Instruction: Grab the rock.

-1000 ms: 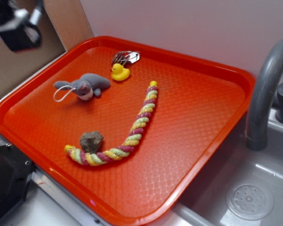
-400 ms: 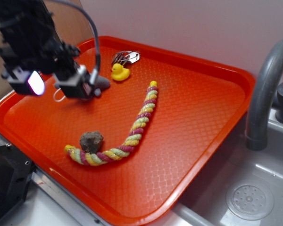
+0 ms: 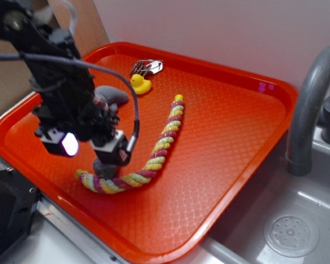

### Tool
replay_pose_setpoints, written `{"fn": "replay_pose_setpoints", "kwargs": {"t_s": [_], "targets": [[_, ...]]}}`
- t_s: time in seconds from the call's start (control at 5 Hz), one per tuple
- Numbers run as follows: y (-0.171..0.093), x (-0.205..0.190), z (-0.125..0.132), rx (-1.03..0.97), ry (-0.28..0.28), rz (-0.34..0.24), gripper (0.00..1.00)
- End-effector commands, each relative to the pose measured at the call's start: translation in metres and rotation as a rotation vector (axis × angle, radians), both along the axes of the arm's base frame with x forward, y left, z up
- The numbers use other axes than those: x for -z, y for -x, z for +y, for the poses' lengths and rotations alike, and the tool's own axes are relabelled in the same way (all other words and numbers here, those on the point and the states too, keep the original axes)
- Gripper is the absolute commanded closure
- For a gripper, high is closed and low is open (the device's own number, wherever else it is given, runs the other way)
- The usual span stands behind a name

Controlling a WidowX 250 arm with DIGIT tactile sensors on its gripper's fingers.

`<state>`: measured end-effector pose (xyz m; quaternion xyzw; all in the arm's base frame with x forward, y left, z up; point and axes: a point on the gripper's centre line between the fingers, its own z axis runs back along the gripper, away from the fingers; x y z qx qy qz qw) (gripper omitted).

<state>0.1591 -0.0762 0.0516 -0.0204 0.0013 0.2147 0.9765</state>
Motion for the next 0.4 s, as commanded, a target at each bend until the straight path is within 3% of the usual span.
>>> {"fn": "replay_pose_setpoints", "kwargs": {"t_s": [0.0, 0.2], "targets": [[-0.0094, 0.0263, -0.0118, 0.007, 0.119, 0.024, 0.0], [-0.0079, 0.0267, -0.0153, 0.027, 0.099, 0.015, 0.0]]}}
